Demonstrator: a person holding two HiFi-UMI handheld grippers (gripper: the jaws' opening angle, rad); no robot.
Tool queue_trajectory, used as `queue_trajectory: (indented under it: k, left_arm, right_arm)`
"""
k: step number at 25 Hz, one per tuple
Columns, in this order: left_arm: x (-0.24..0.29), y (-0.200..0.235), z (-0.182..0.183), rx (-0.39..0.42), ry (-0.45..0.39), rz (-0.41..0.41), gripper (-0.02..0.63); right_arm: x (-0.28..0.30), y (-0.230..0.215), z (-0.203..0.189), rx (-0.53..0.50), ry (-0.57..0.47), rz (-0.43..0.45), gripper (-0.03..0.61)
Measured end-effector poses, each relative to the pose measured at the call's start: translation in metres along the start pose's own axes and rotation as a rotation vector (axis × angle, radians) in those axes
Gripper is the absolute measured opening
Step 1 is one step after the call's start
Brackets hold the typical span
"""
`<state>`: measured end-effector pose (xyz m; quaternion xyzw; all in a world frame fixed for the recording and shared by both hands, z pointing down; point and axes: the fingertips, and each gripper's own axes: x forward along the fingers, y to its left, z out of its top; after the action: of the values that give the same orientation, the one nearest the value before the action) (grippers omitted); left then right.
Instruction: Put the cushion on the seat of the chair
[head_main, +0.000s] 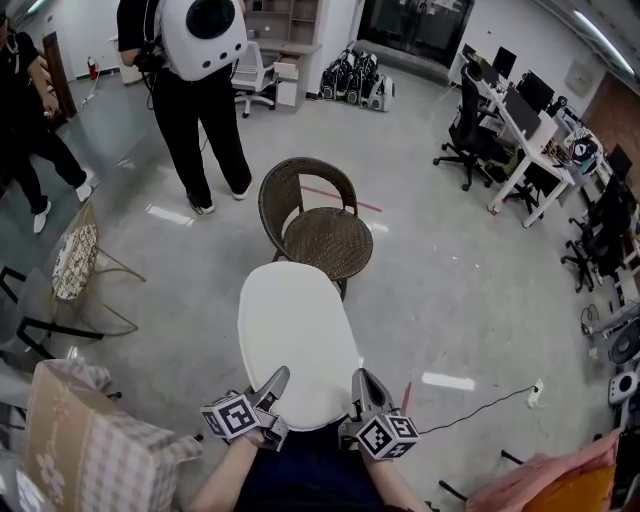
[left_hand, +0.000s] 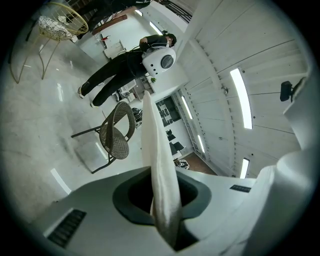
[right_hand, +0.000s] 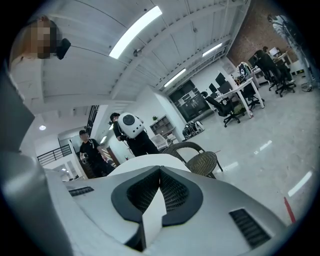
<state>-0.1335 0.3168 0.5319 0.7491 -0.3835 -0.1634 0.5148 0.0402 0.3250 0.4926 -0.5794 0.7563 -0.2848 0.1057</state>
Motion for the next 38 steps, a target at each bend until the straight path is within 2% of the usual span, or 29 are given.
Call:
queue_trajectory:
  k: [4,10,17,28,38]
  left_arm:
    - [0.011,0.004,0.002,-0.008,0.003,-0.002,0.067]
    - [0.038,0.008,0.012,0.003,0.013,0.014,0.067]
    - [0.088,0.01,0.028,0.012,0.031,0.024,0.067]
    - [0.169,0.009,0.051,0.001,0.033,0.036,0.067]
    - [0.228,0.02,0.054,-0.012,0.038,0.055,0.067]
  right_arm:
    - [0.012,-0.008,0.003,0.001,0.011,0.0,0.025]
    - [0.036,-0.031,0.013,0.067,0.007,-0.023,0.025]
    - [0.078,-0.07,0.043,0.11,-0.015,-0.055,0.025]
    - [0.142,-0.11,0.084,0.131,0.005,-0.032,0.025]
    - [0.183,-0.146,0.1,0.159,0.038,-0.003,0.025]
